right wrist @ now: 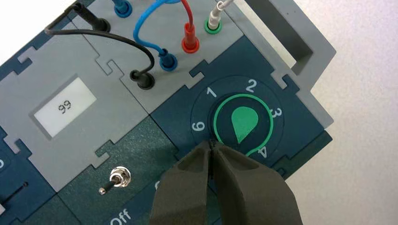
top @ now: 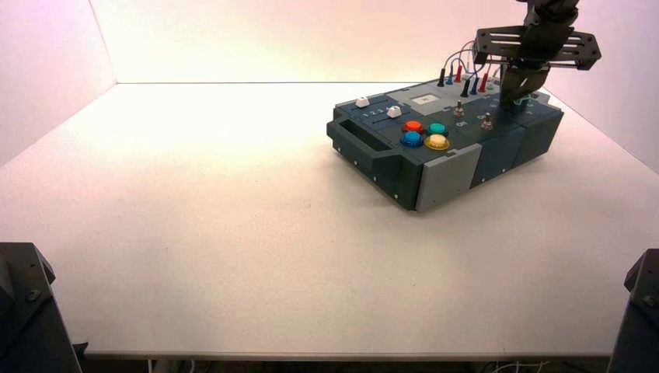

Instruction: Turn the knob to position 4.

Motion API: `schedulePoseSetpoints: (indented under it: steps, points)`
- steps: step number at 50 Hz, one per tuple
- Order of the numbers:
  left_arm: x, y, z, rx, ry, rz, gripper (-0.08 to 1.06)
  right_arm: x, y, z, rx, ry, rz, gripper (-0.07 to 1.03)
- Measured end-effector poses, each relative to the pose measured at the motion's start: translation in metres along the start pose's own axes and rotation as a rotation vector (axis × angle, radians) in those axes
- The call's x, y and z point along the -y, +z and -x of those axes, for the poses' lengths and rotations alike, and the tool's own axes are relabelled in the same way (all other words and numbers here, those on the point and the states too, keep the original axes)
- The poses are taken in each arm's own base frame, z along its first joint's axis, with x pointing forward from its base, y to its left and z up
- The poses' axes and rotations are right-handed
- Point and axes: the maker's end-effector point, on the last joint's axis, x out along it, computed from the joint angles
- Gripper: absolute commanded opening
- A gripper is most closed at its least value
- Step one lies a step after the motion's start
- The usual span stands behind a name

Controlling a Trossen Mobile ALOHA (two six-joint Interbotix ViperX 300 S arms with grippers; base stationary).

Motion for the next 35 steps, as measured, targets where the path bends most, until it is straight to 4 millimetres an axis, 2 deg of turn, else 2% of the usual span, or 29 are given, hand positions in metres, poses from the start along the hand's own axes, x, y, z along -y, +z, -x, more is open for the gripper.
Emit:
schedulePoseSetpoints:
  steps: [35]
  points:
    - [0.0001,0.001,0.001,0.008,0.0,-0.002,-0.03,0.0014,0.0019,0.0066,0.01,-0.001,-0.002,-0.02]
